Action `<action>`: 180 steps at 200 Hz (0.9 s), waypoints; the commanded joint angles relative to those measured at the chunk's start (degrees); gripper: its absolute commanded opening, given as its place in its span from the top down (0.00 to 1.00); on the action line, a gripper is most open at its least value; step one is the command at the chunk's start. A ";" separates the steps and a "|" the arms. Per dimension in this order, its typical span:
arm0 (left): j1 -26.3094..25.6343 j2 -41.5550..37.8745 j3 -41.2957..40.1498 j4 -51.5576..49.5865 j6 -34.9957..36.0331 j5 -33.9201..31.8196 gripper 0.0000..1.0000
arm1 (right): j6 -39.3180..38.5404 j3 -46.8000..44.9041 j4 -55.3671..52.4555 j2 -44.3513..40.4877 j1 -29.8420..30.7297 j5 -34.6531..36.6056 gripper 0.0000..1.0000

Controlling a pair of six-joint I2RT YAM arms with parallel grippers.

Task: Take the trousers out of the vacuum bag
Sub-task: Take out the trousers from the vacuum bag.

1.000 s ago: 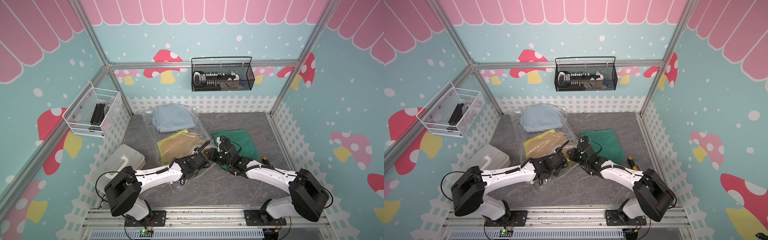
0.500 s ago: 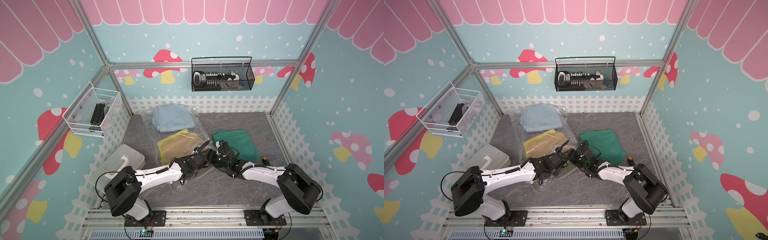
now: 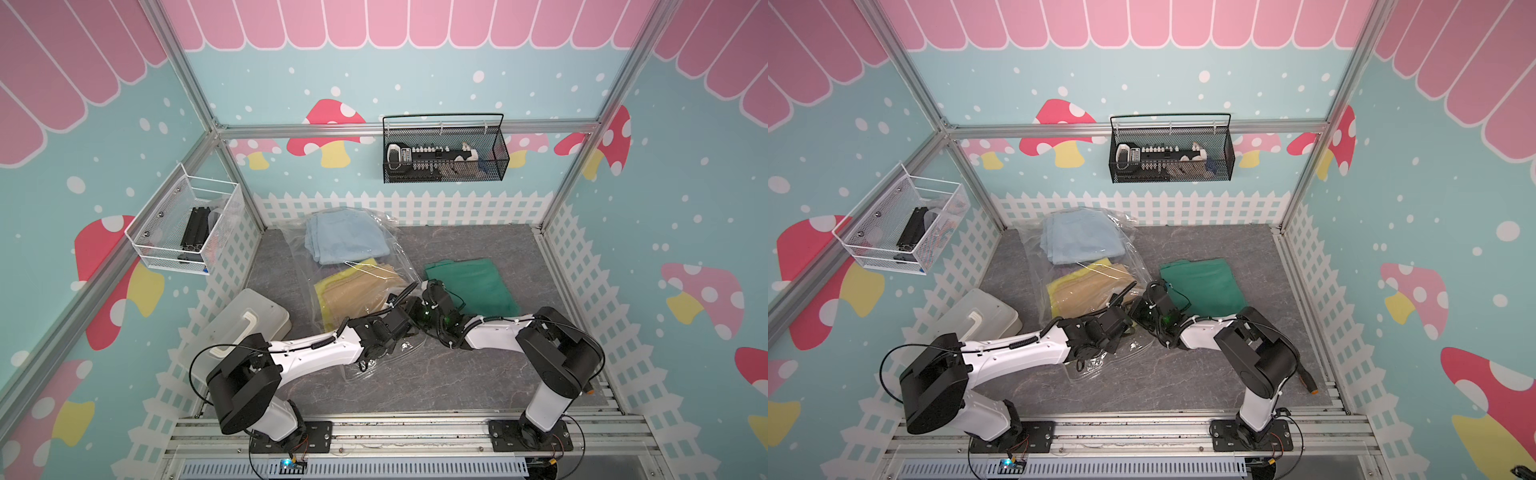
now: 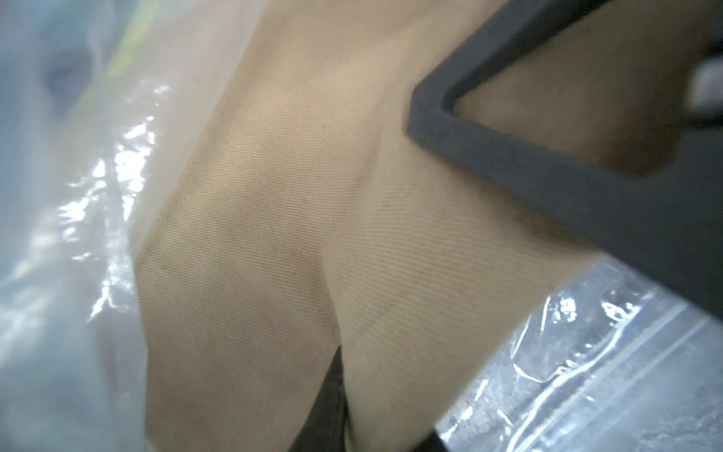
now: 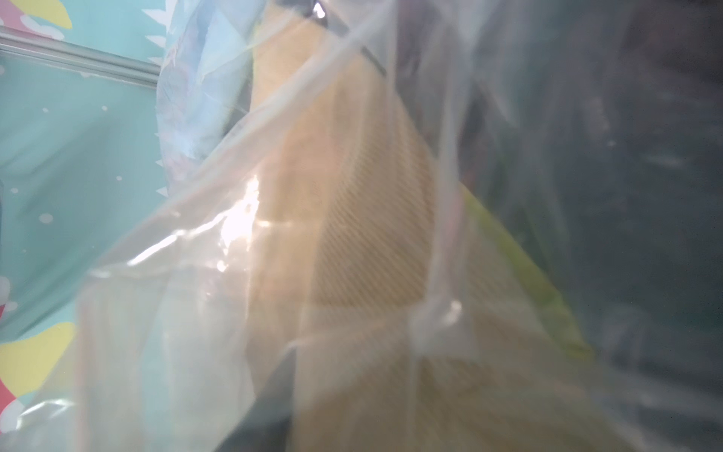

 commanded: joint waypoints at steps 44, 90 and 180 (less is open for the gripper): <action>0.22 -3.87 -3.25 2.49 0.24 0.58 0.28 | 0.93 1.53 0.73 -2.70 -0.84 -0.99 0.92; -0.73 -3.85 -4.78 2.35 0.48 -1.71 0.12 | 1.18 3.09 -1.87 -5.45 -1.19 -2.32 0.97; -0.78 -1.46 -3.30 -5.57 -3.47 -10.96 0.18 | -0.92 4.88 -7.14 -9.89 -4.22 -4.67 0.99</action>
